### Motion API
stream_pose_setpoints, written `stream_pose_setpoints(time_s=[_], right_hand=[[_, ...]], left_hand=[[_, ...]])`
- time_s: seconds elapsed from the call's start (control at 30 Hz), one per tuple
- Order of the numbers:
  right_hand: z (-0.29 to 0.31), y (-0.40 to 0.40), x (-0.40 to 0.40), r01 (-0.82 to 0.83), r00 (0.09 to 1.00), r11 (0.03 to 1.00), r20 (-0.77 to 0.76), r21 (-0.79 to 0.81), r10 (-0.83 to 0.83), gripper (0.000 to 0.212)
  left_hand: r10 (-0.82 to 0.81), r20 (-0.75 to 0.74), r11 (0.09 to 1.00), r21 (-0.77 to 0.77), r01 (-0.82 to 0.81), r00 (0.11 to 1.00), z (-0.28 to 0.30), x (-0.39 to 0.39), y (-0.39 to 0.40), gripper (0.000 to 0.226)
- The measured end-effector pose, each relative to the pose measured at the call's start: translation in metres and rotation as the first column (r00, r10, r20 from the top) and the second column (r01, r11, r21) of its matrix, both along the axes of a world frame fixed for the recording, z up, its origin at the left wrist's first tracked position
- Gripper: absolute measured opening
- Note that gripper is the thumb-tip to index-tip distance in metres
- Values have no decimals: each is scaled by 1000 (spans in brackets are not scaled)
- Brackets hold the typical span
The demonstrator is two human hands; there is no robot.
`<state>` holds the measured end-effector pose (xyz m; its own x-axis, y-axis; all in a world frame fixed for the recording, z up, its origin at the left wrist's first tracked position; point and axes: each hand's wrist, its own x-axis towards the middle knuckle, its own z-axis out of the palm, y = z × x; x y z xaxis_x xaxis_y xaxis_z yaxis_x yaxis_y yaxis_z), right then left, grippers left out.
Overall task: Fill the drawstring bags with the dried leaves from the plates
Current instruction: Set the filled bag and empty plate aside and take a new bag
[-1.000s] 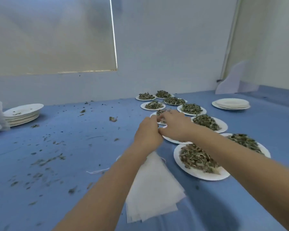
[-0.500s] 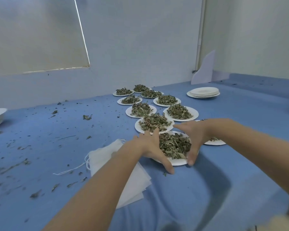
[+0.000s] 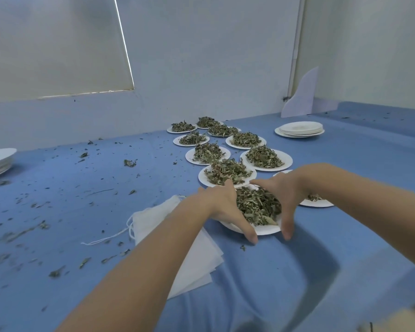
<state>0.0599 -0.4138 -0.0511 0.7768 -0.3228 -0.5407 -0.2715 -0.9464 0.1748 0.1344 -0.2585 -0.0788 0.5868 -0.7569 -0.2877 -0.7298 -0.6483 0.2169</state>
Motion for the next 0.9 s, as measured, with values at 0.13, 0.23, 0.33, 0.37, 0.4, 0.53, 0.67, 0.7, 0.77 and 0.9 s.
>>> stream_pose_setpoints(time_s=[0.13,0.23,0.33,0.37,0.4,0.53,0.67,0.7,0.77,0.9], right_hand=[[12,10,1,-34,999,999,-16,-25,34,149],[24,16,2,-51,998,999,-29,-12,51,149],[32,22,3,-74,997,997,-36,-16,73,150],[34,24,4,-80,996,997,-35,-21,80,150],[35,27,5,-86,996,996,-36,-22,85,149],[38,38,16,-117,993,993,-20,0,117,148],[42,54,41,-162,984,985,90,66,156,147],[43,61,51,-180,979,980,116,82,170,149],[45,77,74,-217,969,969,150,121,199,151],[49,120,137,-316,941,935,179,162,287,148]], left_hand=[[-2,-41,1000,15,2,999,11,-2,4,126],[-11,-67,1000,25,13,998,22,-3,9,128],[-32,-55,999,34,34,998,31,-5,15,123],[-42,-45,998,36,43,998,34,-5,18,119],[-49,-36,998,39,51,998,35,-5,20,116],[-22,-20,998,50,23,1000,39,6,33,126],[68,21,997,24,-69,997,47,32,58,138],[94,36,995,20,-95,995,50,40,67,139],[142,59,989,19,-143,988,57,59,86,139],[261,100,965,-5,-261,960,68,101,141,139]])
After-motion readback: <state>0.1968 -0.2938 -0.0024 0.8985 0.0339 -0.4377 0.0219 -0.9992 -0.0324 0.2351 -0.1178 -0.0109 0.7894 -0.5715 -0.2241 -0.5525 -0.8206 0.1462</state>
